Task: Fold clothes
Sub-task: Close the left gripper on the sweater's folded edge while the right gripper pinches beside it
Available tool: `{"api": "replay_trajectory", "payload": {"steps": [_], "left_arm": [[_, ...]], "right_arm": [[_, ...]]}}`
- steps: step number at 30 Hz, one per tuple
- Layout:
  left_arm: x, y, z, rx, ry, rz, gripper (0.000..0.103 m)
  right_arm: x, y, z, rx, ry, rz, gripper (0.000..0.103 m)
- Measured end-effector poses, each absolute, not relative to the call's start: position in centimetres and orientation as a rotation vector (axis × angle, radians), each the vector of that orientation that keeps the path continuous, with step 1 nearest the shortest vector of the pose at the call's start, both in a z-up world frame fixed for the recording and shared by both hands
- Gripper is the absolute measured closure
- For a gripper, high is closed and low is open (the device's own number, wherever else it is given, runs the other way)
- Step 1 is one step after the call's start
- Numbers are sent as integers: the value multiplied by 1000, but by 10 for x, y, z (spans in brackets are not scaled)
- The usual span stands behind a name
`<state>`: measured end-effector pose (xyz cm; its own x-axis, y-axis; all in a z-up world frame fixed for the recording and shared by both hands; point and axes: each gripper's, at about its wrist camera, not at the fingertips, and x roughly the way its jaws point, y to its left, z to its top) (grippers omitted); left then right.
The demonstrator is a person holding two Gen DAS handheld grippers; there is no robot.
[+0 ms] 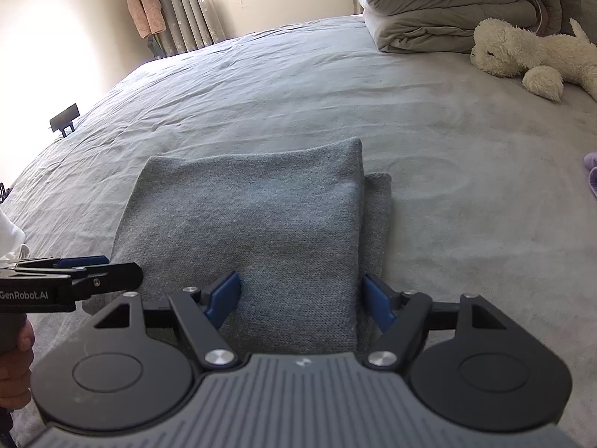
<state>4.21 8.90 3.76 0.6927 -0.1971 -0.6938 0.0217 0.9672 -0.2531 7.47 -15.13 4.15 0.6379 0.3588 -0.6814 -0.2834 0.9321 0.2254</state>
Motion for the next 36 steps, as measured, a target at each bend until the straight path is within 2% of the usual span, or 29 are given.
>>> {"api": "replay_trajectory", "payload": {"steps": [7,19,27,36], "left_arm": [[53,121,39,-322,822,-53,22],[67,146,32,-508,856,-62,21],[85,152,28,-589,856,-120,13],[101,157,18,-704,836,-197,9]], "right_arm": [[81,-167,46,131,802,322,27],[94,-194,42,357,859,302,25],[105,-195,38,407,868,326,25],[118,-193,31,397,857,325,25]]}}
